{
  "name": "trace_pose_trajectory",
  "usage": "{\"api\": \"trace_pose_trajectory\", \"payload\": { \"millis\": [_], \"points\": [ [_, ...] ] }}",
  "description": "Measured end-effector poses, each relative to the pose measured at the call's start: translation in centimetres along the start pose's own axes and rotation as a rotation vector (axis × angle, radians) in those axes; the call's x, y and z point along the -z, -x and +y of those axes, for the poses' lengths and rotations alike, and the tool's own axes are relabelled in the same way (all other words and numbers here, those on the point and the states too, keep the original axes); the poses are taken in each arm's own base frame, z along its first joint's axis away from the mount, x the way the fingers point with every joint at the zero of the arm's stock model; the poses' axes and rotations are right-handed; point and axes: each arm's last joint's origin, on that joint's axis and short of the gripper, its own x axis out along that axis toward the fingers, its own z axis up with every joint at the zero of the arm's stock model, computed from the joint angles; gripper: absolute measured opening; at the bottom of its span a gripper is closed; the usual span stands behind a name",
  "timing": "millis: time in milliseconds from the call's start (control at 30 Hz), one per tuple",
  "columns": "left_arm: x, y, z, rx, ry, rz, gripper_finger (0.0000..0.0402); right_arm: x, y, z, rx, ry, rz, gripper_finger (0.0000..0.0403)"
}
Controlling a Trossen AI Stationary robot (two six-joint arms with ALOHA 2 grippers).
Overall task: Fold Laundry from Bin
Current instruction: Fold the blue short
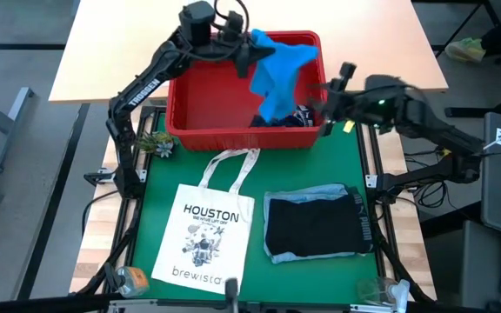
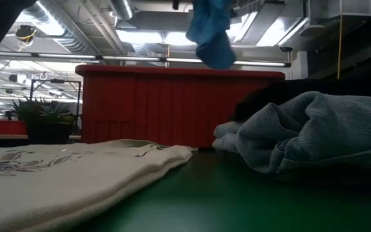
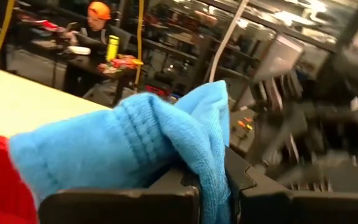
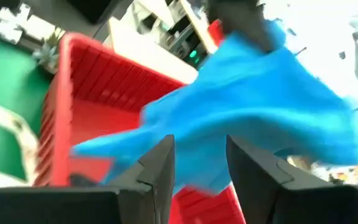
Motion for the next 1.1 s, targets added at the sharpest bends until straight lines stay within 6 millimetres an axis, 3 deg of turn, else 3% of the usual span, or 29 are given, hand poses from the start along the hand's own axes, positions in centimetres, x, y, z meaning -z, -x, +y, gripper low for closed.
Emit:
{"api": "trace_pose_trajectory", "payload": {
  "millis": [167, 400, 800, 1100],
  "points": [
    [0.7, -1.0, -2.1, 0.053, -0.05, 0.022, 0.0009, -1.3, 1.6, -1.9, 0.059, 0.017, -0.058, 0.0143],
    [1.6, -1.7, -3.7, 0.087, -0.048, 0.069, 0.0009, -2.0, 2.6, -3.0, 0.091, 0.047, -0.095, 0.0143],
    [2.3, -2.0, -4.4, 0.077, -0.104, 0.107, 0.0009, -1.5, 2.5, -2.4, 0.038, 0.119, -0.025, 0.0143],
    [2.5, -2.1, -4.7, 0.084, -0.126, 0.118, 0.0009, -1.1, 2.1, -2.5, 0.129, 0.124, 0.099, 0.0143]
  ]
}}
